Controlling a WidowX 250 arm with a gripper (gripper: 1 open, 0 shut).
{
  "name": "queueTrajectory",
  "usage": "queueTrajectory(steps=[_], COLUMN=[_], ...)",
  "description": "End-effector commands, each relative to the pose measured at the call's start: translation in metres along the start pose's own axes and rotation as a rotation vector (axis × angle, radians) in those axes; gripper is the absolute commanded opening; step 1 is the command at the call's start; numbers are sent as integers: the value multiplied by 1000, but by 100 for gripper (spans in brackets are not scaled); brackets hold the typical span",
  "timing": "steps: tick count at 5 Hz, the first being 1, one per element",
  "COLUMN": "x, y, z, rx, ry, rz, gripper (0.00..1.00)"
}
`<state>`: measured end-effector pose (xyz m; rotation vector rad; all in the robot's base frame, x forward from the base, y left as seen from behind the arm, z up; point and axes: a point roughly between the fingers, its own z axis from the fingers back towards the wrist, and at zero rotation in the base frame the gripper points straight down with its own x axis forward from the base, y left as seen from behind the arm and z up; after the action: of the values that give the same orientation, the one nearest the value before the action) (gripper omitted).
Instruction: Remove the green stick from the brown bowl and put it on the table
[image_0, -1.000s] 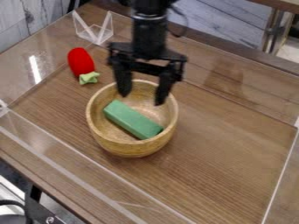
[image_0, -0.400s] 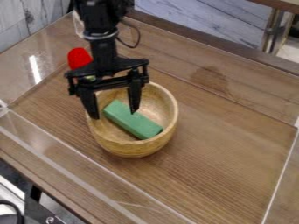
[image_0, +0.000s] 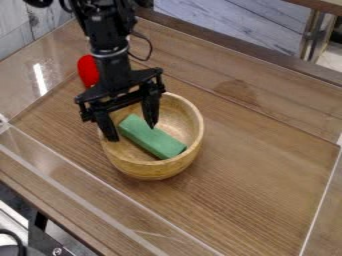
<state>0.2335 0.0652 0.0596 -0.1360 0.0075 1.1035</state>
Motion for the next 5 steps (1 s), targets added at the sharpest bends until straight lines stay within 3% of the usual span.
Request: queueTrajectory(steps=[1,4,5], x=[11,18,18], y=[-3,-8,-10], z=[-2,-19,-23], rx=[-32,-43,-42], ry=[-47,-98,-111], rz=[75,129,130], gripper=[100,100,0])
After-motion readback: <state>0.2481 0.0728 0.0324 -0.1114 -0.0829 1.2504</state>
